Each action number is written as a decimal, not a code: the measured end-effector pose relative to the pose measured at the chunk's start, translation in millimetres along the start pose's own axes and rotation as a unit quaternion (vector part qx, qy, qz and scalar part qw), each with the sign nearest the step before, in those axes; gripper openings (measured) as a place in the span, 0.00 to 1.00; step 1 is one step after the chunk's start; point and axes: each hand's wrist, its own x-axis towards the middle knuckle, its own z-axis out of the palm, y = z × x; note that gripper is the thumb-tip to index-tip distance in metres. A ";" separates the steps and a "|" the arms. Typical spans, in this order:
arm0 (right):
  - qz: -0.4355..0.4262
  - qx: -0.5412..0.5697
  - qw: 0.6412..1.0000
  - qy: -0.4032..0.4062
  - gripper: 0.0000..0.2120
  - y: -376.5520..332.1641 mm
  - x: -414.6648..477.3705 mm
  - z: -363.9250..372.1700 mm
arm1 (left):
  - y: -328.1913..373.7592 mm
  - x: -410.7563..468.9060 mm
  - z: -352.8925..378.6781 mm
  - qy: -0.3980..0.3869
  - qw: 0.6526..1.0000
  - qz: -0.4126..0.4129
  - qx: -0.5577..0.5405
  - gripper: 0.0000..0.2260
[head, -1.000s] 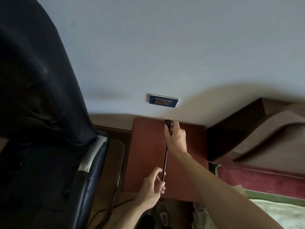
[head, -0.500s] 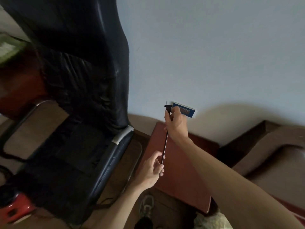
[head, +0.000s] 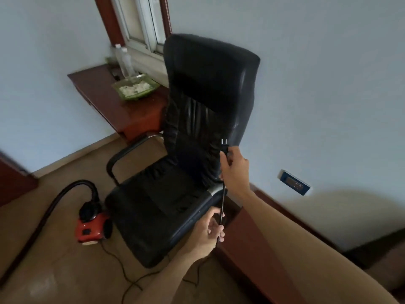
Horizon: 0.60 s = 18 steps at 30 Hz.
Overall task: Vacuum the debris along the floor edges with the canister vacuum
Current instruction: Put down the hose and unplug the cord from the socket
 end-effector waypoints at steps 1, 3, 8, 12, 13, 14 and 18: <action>-0.010 0.000 1.000 -0.014 0.02 -11.3 -2.7 11.4 | 0.9 -7.8 -10.5 0.010 1.000 -0.001 -0.006 0.11; -0.037 -0.010 0.998 -0.043 0.03 -33.8 -10.2 35.4 | 1.6 -25.6 -33.2 0.031 0.999 0.008 -0.016 0.10; -0.100 -0.004 0.990 -0.100 0.04 -81.9 -41.3 101.0 | -7.8 -78.6 -90.6 0.088 0.996 0.029 -0.009 0.09; -0.124 0.014 0.981 -0.151 0.03 -123.8 -83.7 164.7 | -27.1 -135.5 -140.3 0.151 0.988 0.020 -0.011 0.10; -0.128 0.016 0.978 -0.162 0.02 -135.0 -95.8 179.6 | -32.4 -150.5 -152.8 0.167 0.986 0.016 -0.010 0.10; -0.129 0.017 0.977 -0.170 0.02 -145.3 -108.0 194.2 | -38.4 -164.9 -165.1 0.182 0.983 0.011 -0.009 0.10; -0.152 0.028 0.968 -0.199 0.04 -189.1 -159.3 253.1 | -61.8 -225.1 -216.0 0.237 0.971 0.006 -0.013 0.11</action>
